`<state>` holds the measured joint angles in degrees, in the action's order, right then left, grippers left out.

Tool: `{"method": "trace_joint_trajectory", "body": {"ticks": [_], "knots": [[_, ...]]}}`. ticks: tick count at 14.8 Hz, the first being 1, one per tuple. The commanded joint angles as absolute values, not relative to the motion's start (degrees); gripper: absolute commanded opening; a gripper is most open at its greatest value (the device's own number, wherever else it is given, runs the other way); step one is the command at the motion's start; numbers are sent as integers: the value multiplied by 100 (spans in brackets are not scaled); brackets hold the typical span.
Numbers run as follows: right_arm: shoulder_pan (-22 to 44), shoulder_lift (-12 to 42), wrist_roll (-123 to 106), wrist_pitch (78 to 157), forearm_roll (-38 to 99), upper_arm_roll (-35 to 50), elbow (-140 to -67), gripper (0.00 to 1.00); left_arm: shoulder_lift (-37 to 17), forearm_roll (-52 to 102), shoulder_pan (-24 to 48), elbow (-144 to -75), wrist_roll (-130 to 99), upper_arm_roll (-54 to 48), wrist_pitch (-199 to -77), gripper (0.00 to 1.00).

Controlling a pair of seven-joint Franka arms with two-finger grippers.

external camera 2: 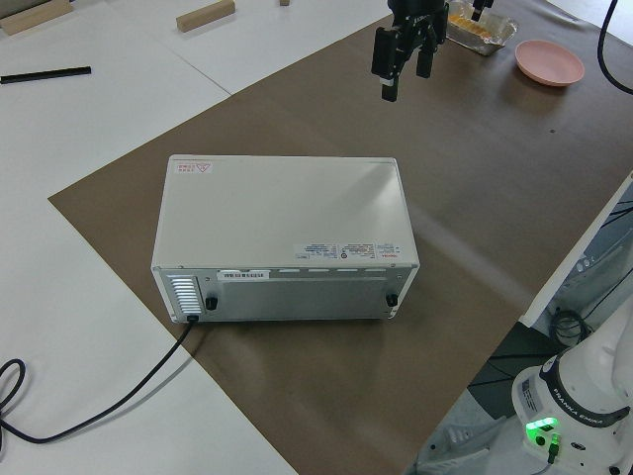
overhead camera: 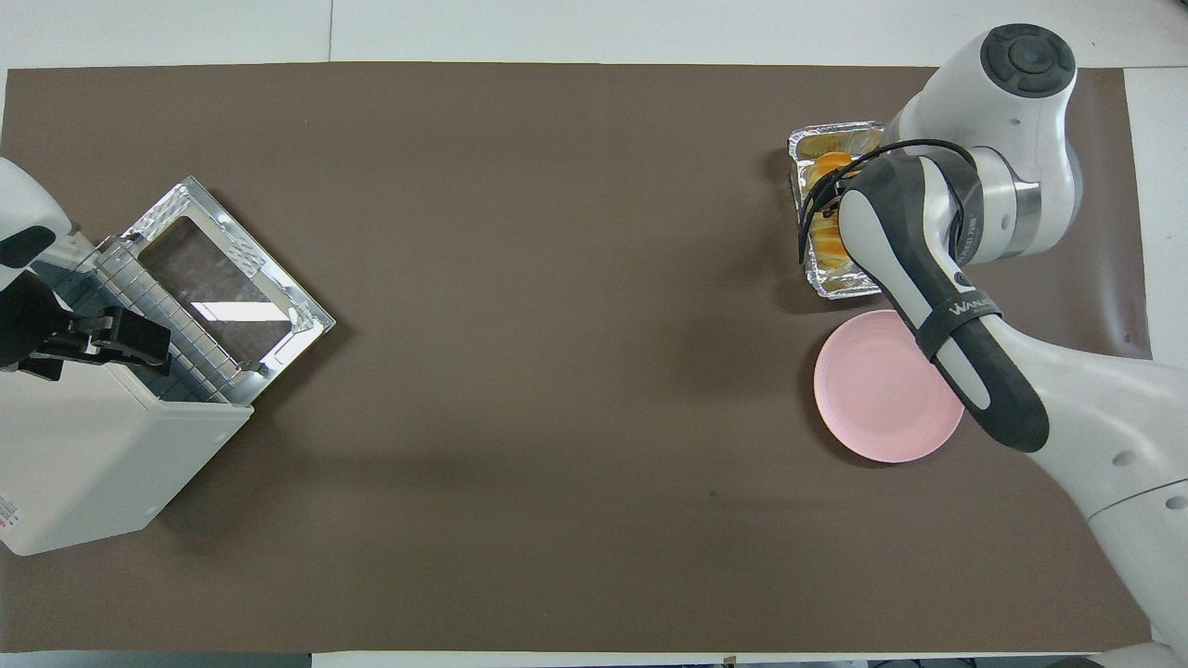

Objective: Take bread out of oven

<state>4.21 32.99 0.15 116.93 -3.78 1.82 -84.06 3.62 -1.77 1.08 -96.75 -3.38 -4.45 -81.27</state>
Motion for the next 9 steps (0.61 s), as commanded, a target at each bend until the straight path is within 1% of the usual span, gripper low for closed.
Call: {"method": "trace_joint_trajectory", "body": {"ticks": [1,3,5,9], "knots": [[474,3305,167,11978,-545,211,-8612,100,457,-185,97,-9729,-352,-431,-8183,100],[518,3235,167,12338,-606,211,-9016,100,457,-185,97,-9729,-360,-431,-8183,100],[519,3173,167,12462,-755,211,-9201,100,457,-185,97,-9729,-352,-431,-8183,100],[519,3164,158,12393,-756,211,-9150,100,457,-185,97,-9729,-352,-439,-8183,100]]}}
